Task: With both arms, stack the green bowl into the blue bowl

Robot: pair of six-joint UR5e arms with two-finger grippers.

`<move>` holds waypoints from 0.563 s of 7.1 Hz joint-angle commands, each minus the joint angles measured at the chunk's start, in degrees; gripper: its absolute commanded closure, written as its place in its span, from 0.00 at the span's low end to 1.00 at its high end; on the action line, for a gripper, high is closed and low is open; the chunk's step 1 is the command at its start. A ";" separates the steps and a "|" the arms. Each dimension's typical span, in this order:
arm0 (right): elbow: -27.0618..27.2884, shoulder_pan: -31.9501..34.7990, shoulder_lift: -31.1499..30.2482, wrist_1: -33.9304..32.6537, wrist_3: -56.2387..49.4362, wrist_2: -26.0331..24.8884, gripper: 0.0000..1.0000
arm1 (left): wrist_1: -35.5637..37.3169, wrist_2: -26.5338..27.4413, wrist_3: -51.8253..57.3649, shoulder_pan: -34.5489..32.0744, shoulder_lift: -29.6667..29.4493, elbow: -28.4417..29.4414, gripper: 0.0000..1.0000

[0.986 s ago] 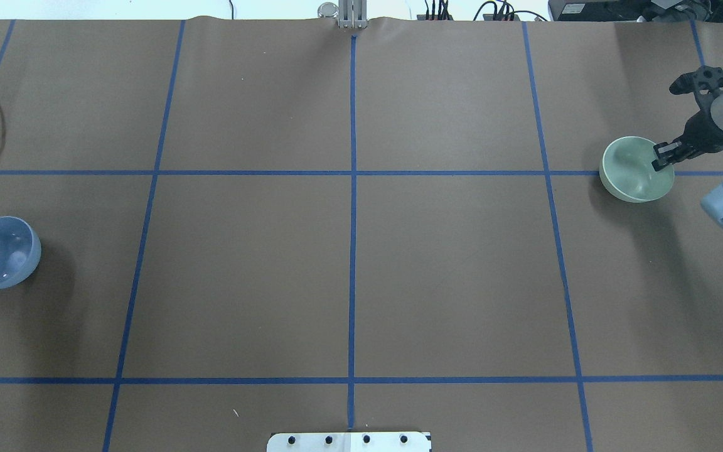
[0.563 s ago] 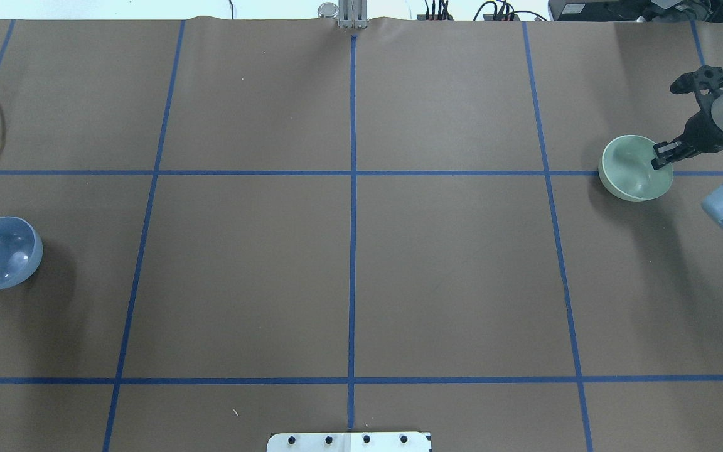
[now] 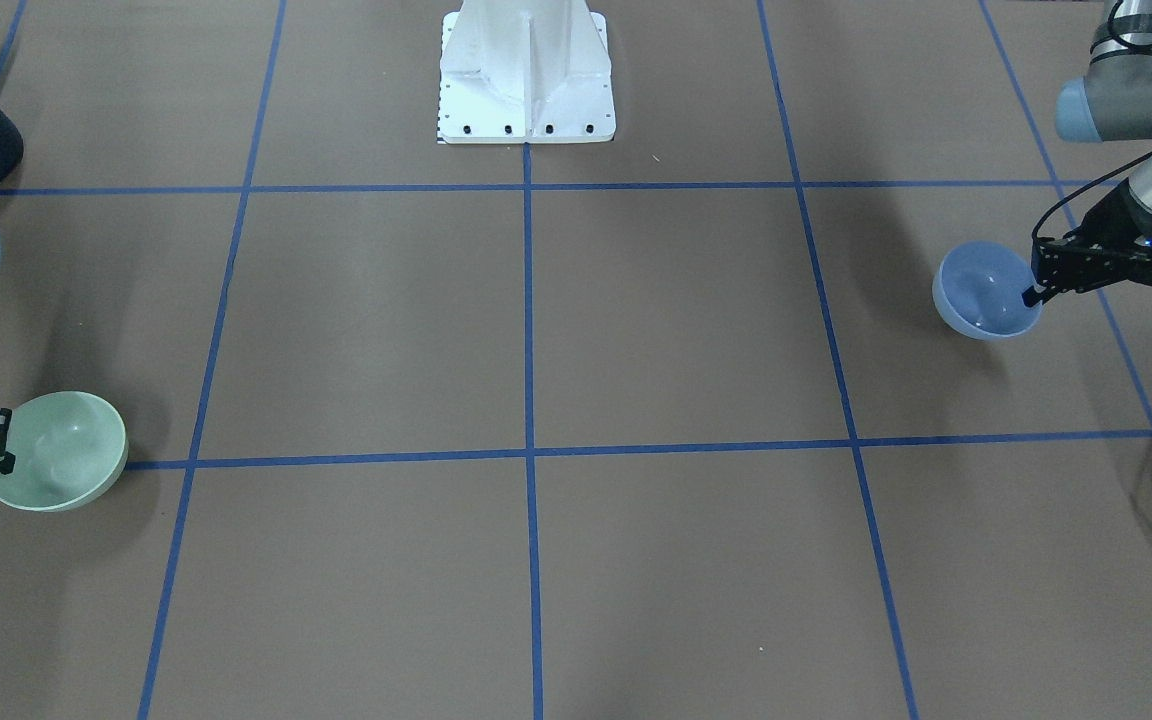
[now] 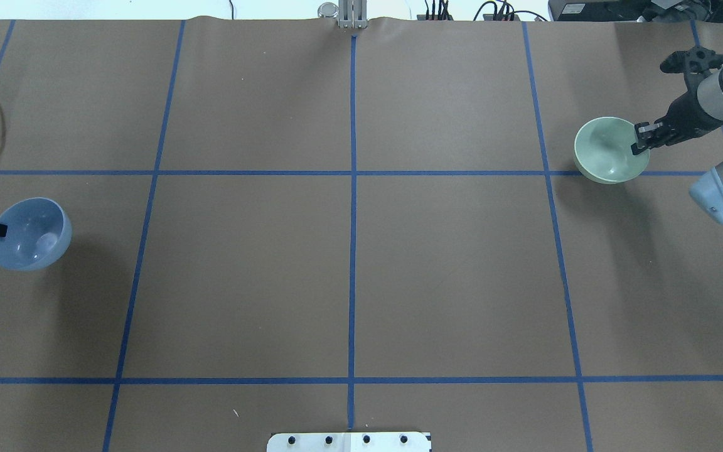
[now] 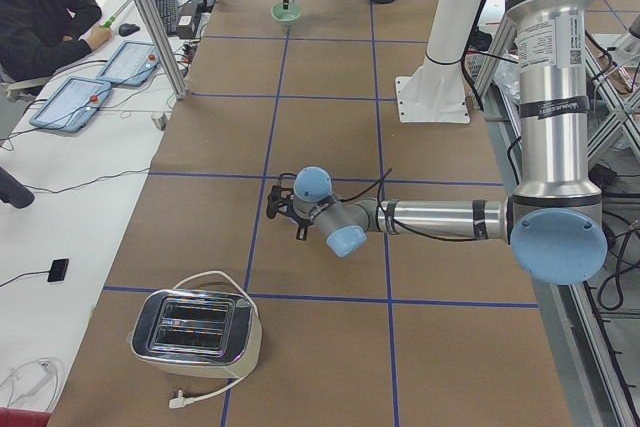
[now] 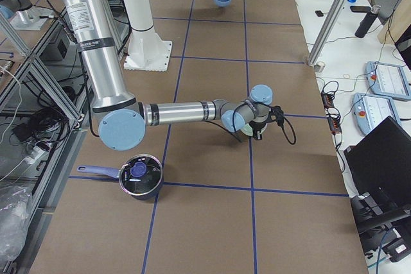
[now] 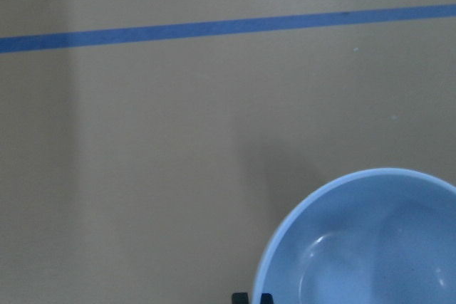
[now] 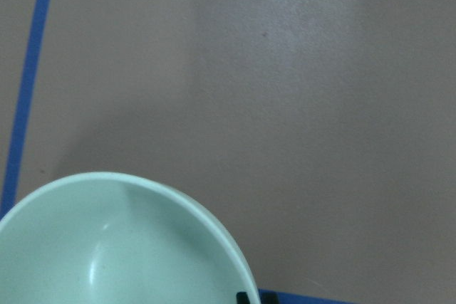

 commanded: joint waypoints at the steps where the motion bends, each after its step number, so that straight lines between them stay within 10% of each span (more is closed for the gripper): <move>1: 2.48 -2.23 2.99 -0.27 8.70 0.95 1.00 | 15.13 -0.26 -5.60 1.64 -6.88 -8.55 1.00; 4: 5.21 -6.89 6.94 -0.28 19.70 0.60 1.00 | 21.17 7.16 -22.34 15.55 -18.46 -10.09 1.00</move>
